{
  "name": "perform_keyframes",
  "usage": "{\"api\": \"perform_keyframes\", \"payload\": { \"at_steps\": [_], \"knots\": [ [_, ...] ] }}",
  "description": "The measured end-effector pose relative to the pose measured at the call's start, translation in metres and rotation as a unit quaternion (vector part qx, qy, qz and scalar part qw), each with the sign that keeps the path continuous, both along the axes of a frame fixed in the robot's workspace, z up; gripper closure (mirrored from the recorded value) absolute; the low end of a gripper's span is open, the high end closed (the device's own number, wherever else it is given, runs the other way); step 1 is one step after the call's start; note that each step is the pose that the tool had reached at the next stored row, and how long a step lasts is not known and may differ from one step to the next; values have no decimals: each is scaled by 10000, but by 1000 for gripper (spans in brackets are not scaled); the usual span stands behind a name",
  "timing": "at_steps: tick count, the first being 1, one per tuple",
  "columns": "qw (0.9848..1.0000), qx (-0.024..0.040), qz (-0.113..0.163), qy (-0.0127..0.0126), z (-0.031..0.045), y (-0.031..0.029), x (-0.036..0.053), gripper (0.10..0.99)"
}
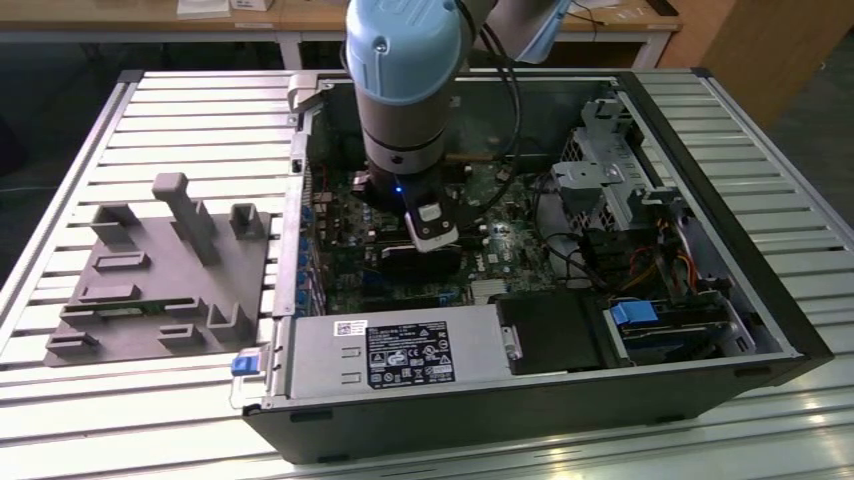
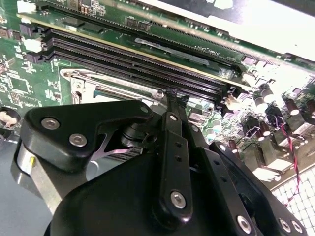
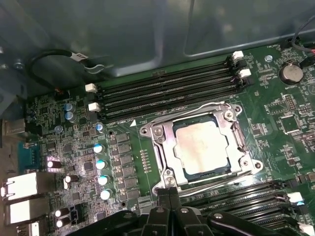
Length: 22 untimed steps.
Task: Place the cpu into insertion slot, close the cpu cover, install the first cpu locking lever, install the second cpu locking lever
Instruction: 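Install the second cpu locking lever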
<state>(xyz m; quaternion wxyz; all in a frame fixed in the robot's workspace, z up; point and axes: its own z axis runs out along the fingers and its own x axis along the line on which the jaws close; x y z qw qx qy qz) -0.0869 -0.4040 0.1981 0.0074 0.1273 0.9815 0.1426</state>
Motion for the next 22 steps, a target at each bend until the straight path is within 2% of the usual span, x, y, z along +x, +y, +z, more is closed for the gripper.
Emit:
{"api": "perform_keyframes", "payload": {
  "at_steps": [6,16,22],
  "knots": [
    [10000,0,0,0,-19,7,-14,984],
    [10000,0,0,-1,-39,63,-46,984],
    [10000,-1,1,0,-53,73,-46,984]
  ]
}}
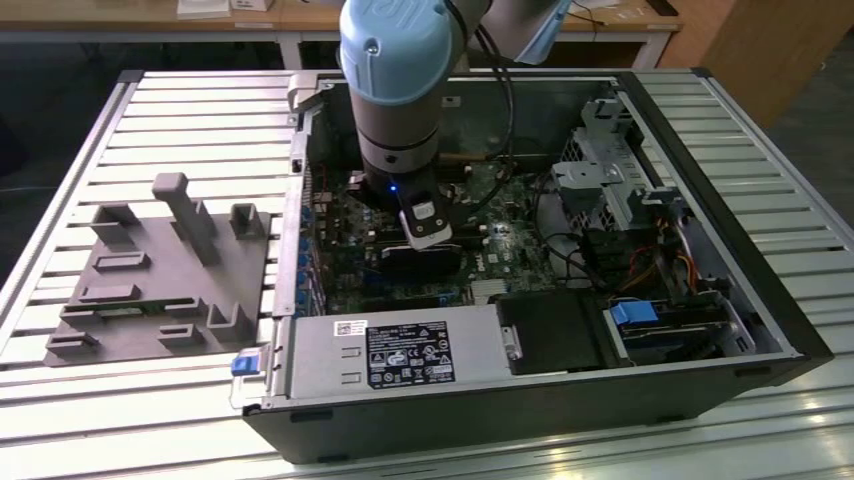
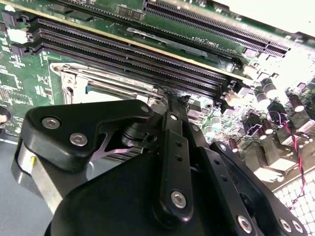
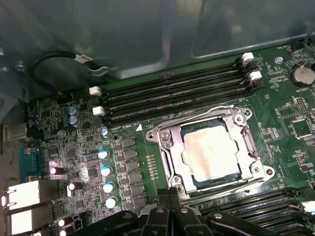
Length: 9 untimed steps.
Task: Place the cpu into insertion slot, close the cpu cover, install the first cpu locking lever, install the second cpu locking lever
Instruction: 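Install the second cpu locking lever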
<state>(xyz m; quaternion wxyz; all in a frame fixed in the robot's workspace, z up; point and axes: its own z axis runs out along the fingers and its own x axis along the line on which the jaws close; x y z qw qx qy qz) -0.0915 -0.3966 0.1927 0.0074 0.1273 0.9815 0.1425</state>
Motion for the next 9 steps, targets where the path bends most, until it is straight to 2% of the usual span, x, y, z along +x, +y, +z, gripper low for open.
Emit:
{"api": "perform_keyframes", "payload": {
  "at_steps": [9],
  "knots": [
    [10000,1,0,0,-26,2,0,984]
  ]
}}
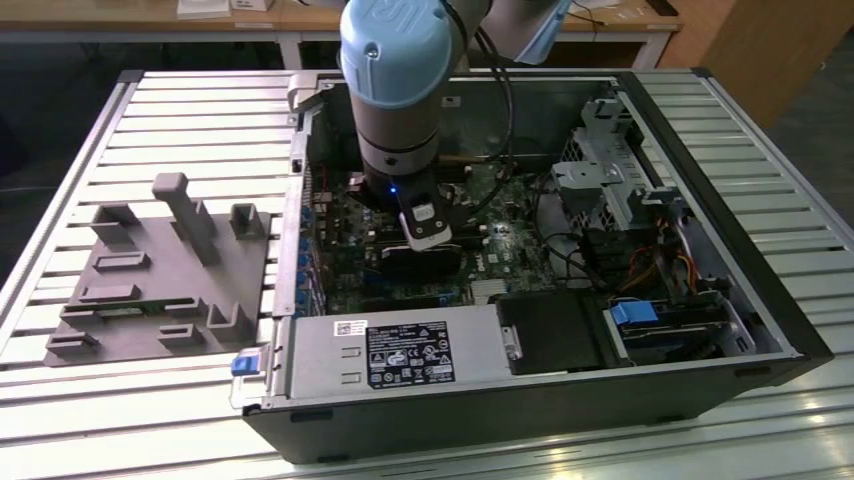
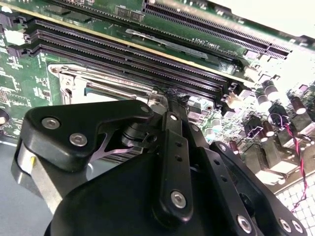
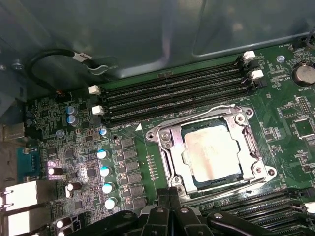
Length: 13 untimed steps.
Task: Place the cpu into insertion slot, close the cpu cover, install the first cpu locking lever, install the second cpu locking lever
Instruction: 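Install the second cpu locking lever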
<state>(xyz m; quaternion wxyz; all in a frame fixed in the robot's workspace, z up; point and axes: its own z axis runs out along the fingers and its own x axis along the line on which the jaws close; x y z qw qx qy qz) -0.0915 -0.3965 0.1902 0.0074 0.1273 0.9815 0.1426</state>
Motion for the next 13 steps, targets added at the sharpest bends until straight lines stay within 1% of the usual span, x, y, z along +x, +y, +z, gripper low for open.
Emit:
{"api": "perform_keyframes", "payload": {
  "at_steps": [5,11,13],
  "knots": [
    [10000,-39,0,-1,-1,0,0,984],
    [10000,-43,0,-1,0,1,0,984],
    [10000,-43,0,-1,13,1,0,984]
  ]
}}
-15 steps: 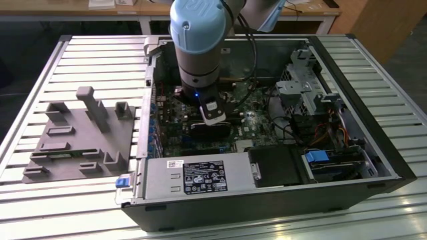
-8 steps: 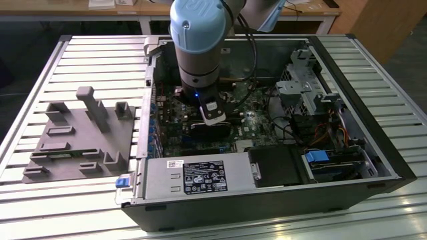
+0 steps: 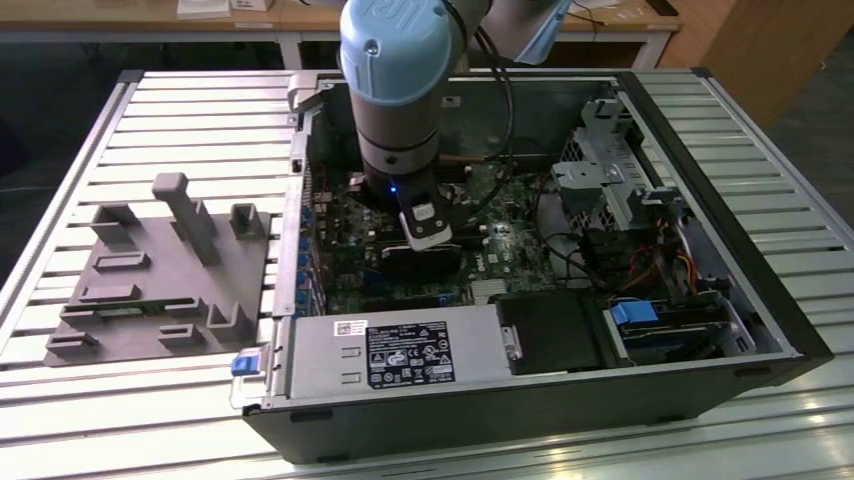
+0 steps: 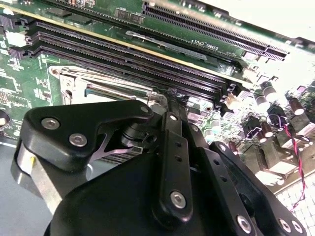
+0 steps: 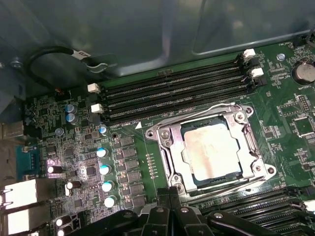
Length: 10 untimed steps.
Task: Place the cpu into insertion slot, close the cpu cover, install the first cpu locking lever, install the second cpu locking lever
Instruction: 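Install the second cpu locking lever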
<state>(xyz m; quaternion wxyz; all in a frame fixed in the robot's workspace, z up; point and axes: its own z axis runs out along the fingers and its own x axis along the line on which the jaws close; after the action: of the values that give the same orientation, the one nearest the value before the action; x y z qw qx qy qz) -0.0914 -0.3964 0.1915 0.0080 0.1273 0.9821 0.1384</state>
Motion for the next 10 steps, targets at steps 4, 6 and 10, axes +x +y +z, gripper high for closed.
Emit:
{"api": "perform_keyframes", "payload": {
  "at_steps": [4,6,10],
  "knots": [
    [10000,1,0,0,64,0,0,984],
    [10000,0,0,0,115,0,0,984],
    [10000,0,0,1,228,1,0,984]
  ]
}}
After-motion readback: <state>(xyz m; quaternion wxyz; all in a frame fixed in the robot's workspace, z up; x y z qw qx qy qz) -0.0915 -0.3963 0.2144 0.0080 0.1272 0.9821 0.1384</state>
